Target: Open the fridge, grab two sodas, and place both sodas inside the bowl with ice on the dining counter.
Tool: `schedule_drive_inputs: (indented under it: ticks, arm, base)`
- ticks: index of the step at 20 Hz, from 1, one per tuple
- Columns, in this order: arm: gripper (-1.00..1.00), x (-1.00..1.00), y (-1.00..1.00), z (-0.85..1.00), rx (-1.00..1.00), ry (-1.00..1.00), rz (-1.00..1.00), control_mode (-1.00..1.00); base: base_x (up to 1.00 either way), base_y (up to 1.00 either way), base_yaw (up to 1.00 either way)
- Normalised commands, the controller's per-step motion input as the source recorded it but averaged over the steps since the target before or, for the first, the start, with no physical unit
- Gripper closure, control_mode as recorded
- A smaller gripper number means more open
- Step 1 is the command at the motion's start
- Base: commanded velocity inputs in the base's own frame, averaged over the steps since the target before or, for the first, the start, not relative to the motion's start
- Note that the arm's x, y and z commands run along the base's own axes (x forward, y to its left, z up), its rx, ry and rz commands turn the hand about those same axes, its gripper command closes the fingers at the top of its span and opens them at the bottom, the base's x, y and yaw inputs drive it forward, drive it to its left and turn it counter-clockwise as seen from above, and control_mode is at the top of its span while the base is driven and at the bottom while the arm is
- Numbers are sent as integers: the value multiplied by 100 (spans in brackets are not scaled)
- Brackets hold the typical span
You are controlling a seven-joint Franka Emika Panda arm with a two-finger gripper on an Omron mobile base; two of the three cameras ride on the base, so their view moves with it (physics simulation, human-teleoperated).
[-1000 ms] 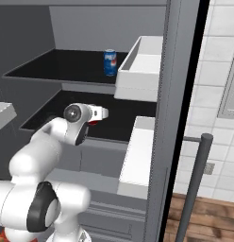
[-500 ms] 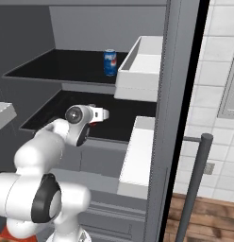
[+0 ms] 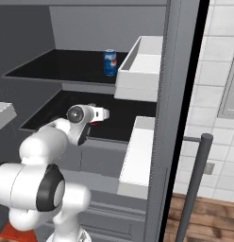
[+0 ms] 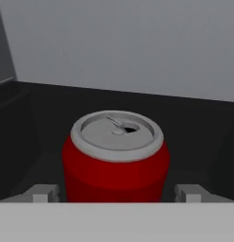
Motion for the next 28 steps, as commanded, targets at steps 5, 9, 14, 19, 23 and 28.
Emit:
schedule_drive_inputs:
  ticks: [5, 9, 14, 19, 23, 28]
  arm:
    - [100, 12, 2, -3, 0, 0, 0, -100]
    - [100, 3, 1, -7, -1, 0, 0, -100]
    - [100, 0, 4, -2, -4, 0, 0, -100]
    - [100, -4, -7, -2, 0, 0, -2, -100]
    - [100, -39, -13, -7, 0, -2, -1, -100]
    - [100, -48, -7, 14, 0, -1, 0, -100]
  base:
    - [0, 0, 0]
    - [0, 0, 0]
    - [0, 0, 0]
    - [0, 0, 0]
    - [0, 0, 0]
    - [0, 0, 0]
